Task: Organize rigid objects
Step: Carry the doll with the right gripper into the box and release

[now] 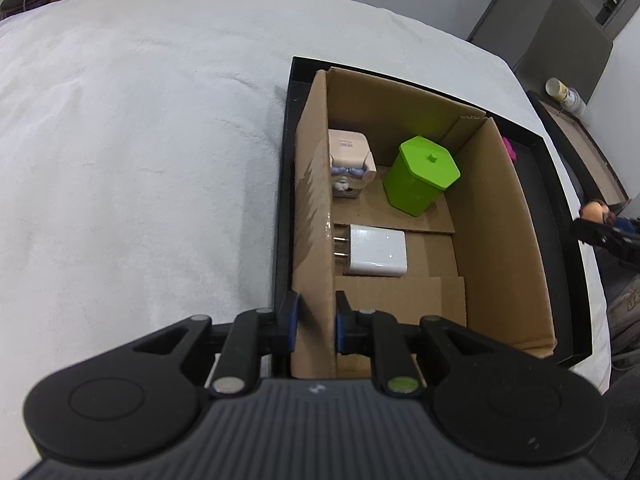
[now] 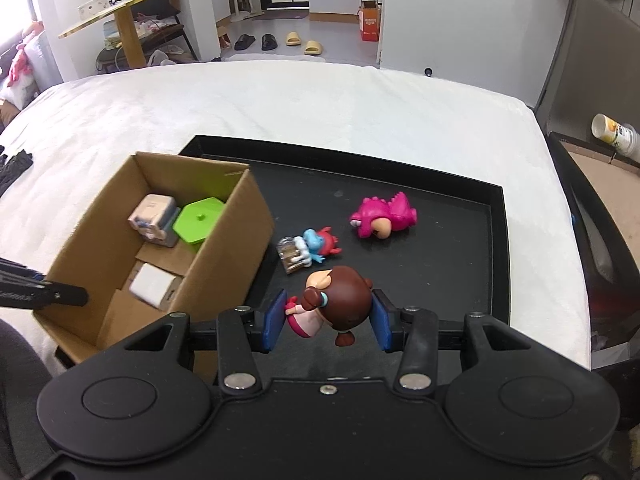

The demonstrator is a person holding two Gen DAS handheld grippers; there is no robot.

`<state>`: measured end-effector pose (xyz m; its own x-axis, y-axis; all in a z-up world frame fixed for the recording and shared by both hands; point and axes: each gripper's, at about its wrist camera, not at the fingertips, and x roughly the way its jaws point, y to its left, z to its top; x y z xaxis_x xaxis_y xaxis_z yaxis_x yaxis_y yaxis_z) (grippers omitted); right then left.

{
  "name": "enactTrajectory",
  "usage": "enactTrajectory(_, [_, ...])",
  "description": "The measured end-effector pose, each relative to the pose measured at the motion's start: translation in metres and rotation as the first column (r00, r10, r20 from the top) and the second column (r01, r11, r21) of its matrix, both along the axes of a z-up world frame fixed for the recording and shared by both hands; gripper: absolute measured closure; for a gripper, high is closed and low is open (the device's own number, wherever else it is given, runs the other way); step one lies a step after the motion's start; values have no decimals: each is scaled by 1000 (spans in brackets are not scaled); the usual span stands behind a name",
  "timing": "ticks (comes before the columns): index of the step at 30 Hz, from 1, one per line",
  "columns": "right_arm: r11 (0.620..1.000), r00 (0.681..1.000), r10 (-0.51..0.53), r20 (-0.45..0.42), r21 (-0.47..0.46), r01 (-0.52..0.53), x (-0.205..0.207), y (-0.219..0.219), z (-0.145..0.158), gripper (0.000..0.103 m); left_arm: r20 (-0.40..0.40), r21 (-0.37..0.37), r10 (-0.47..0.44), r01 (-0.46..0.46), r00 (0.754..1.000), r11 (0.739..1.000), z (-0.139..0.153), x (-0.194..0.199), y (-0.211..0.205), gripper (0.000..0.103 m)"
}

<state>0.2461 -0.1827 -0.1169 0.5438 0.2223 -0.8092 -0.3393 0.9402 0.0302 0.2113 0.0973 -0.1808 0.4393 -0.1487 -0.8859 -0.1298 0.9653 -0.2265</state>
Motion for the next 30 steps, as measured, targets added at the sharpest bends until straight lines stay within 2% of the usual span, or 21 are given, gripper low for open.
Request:
enactTrajectory(21, [997, 998, 68, 15, -29, -68, -19, 49, 28, 59, 20, 3, -37, 37, 999, 999, 0, -4, -2, 85])
enactTrajectory(30, [995, 995, 98, 3, 1, -98, -17, 72, 30, 59, 25, -15, -31, 31, 999, 999, -2, -4, 1, 85])
